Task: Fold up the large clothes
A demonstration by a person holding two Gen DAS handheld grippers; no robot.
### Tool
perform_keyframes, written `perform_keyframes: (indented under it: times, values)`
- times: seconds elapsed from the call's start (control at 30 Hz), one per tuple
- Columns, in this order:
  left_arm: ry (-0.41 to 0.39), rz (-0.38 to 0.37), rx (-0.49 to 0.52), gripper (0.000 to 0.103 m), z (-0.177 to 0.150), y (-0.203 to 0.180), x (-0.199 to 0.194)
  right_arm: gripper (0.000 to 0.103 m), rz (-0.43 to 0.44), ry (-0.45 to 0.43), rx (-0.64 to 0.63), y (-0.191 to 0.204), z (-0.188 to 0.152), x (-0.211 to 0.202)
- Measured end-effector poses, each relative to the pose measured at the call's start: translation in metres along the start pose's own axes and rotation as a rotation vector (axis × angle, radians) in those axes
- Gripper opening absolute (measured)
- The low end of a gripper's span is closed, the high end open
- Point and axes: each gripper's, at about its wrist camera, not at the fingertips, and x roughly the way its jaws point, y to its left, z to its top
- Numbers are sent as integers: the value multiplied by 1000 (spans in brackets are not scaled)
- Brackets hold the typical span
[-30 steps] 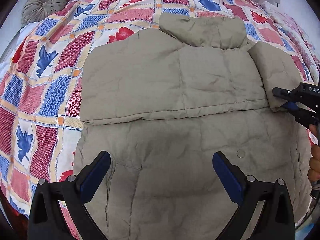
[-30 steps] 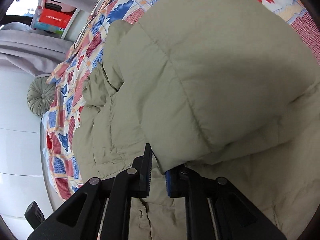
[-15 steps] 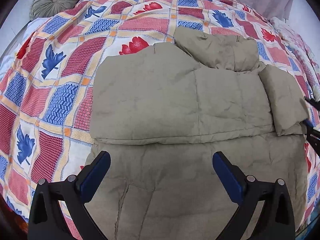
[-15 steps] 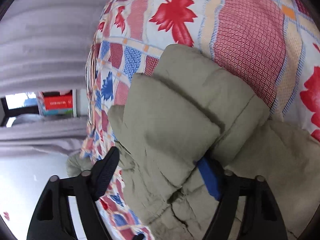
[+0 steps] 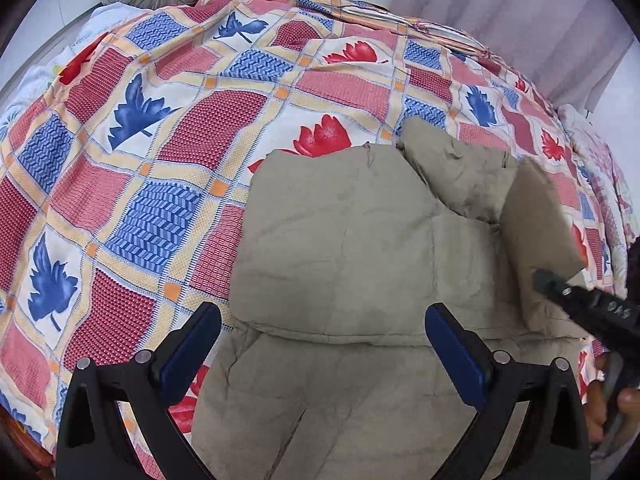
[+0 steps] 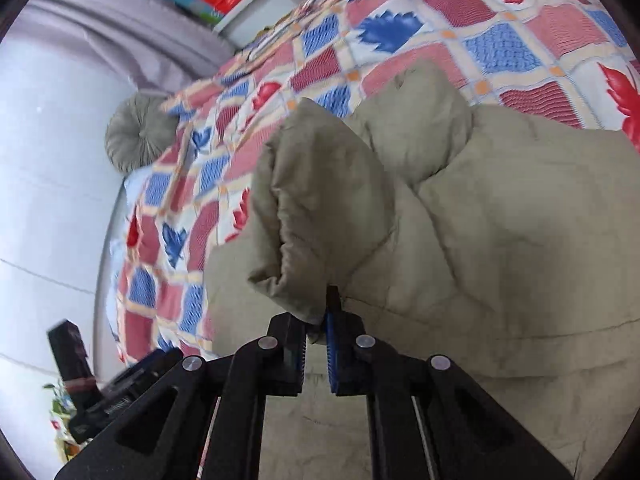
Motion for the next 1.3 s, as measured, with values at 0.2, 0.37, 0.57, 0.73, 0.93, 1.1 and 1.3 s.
perform_keyframes:
  times: [0.2, 0.37, 0.57, 0.73, 0.93, 1.1, 1.3]
  values:
    - [38, -149, 3, 102, 0, -17, 6, 10, -47, 118, -18, 3, -35, 38]
    - [92, -230, -19, 102, 7, -39, 26, 62, -36, 157, 39, -17, -48, 29]
    - [146, -276, -24, 102, 12, -68, 58, 62, 27, 79, 203, -80, -54, -33]
    - [195, -296, 25, 87, 17, -106, 95, 62, 20, -27, 483, -165, -63, -77]
    - [271, -305, 47, 11, 16, -141, 124, 62, 88, -123, 636, -215, -66, -95]
    - [137, -254, 103, 11, 17, -134, 88, 62, 101, -163, 658, -225, -51, -97]
    - [186, -172, 80, 11, 3, -100, 107, 62, 45, -195, 599, -220, -20, -95]
